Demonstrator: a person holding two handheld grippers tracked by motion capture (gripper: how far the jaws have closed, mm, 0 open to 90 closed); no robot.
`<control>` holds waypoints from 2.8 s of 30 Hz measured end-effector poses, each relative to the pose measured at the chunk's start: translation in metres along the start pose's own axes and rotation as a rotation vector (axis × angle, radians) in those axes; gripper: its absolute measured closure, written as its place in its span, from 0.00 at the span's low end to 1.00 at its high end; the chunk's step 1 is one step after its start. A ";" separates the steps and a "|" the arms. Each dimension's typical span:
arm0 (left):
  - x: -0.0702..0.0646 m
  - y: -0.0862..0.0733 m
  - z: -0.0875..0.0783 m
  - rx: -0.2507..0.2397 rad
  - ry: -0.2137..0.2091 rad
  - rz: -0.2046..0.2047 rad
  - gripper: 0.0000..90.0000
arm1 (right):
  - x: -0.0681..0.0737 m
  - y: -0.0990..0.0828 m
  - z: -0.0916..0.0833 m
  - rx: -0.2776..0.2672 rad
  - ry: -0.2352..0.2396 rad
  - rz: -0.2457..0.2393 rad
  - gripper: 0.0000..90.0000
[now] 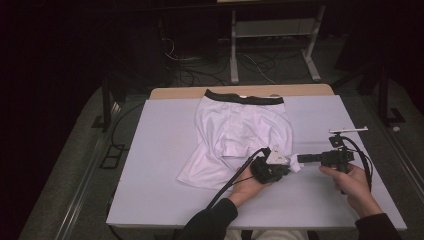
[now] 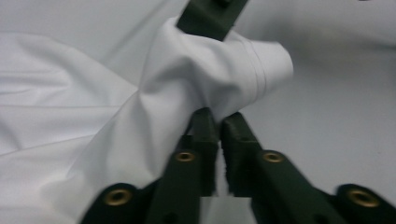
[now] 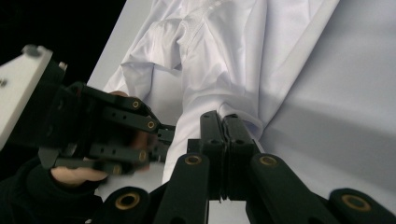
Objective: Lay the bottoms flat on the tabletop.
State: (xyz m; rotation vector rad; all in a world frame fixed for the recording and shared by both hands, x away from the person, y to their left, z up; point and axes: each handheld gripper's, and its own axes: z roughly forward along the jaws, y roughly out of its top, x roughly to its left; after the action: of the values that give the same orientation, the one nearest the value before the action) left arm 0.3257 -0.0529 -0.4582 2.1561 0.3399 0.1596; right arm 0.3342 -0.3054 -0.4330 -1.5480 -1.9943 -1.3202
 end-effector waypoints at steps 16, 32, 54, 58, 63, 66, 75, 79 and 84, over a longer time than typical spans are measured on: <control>0.033 0.002 -0.066 0.097 -0.062 -0.043 0.99 | -0.002 -0.001 -0.018 -0.019 0.001 -0.013 0.98; 0.043 -0.005 -0.051 0.218 -0.221 -0.098 0.99 | -0.029 -0.012 -0.053 -0.071 -0.104 0.050 0.98; 0.081 0.006 -0.025 0.321 -0.254 -0.187 0.88 | -0.063 -0.008 -0.052 -0.089 -0.256 0.105 0.98; 0.074 0.014 -0.034 0.276 -0.263 -0.158 0.86 | -0.062 -0.008 -0.051 -0.090 -0.254 0.104 0.98; 0.059 0.025 -0.041 0.225 -0.311 -0.099 0.85 | -0.062 -0.008 -0.051 -0.096 -0.250 0.108 0.98; 0.049 0.028 -0.038 0.230 -0.344 -0.054 0.85 | -0.062 -0.008 -0.051 -0.097 -0.248 0.110 0.98; 0.039 0.022 -0.014 0.282 -0.356 -0.004 0.84 | -0.062 -0.008 -0.051 -0.103 -0.239 0.115 0.98; 0.040 0.022 -0.007 0.269 -0.340 0.012 0.84 | -0.063 -0.007 -0.051 -0.103 -0.236 0.118 0.98; 0.042 0.023 0.003 0.273 -0.324 0.024 0.84 | -0.063 -0.007 -0.051 -0.104 -0.234 0.119 0.98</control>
State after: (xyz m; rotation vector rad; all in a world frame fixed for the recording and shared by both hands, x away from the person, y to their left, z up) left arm 0.3710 -0.0549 -0.4414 2.4078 0.1535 -0.2350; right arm 0.3368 -0.3837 -0.4528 -1.9164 -1.9544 -1.2652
